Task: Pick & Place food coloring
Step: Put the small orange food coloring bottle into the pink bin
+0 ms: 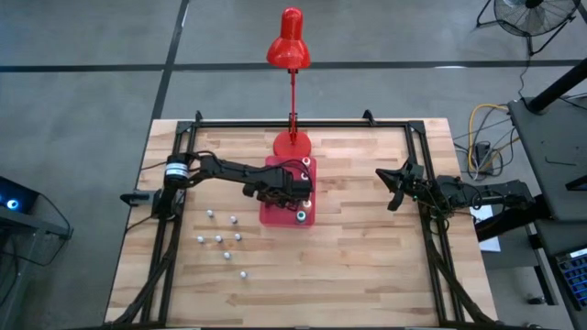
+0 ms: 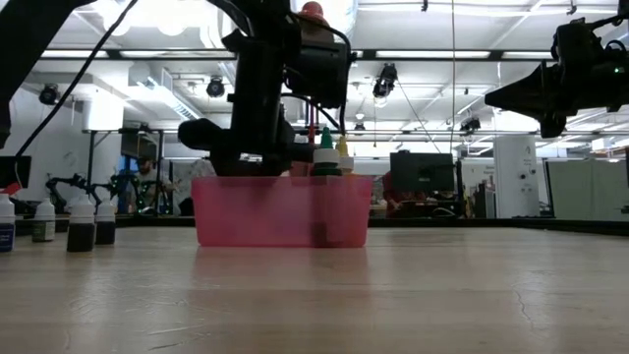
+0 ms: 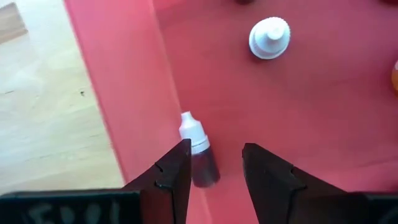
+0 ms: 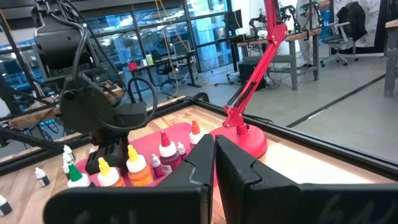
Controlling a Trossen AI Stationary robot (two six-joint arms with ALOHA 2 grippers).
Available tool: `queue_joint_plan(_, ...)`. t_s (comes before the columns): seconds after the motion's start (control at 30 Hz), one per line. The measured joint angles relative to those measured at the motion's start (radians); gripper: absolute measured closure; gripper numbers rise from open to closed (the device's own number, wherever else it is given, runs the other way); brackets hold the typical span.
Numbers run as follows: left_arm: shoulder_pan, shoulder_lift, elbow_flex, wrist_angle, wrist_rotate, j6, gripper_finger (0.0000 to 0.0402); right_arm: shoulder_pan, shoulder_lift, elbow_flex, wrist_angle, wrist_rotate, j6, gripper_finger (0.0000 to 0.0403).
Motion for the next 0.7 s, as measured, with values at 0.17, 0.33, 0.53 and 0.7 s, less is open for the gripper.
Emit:
queue_joint_plan(0.17,0.0,0.0,0.014,-0.049,0.011,-0.018,0.0284,0.0,0.0,0.0,0.0,0.0,0.0,0.0394)
queue_joint_plan(0.33,-0.002,0.0,0.009,-0.051,0.024,-0.02,0.0284,0.0,0.0,0.0,0.0,0.0,0.0,0.0394)
queue_joint_plan(0.53,-0.004,0.0,0.008,-0.051,0.025,-0.026,0.0284,0.0,0.0,0.0,0.0,0.0,0.0,0.0394)
queue_joint_plan(0.7,-0.004,0.0,0.003,-0.052,0.025,-0.04,0.0284,0.0,0.0,0.0,0.0,0.0,0.0,0.0394)
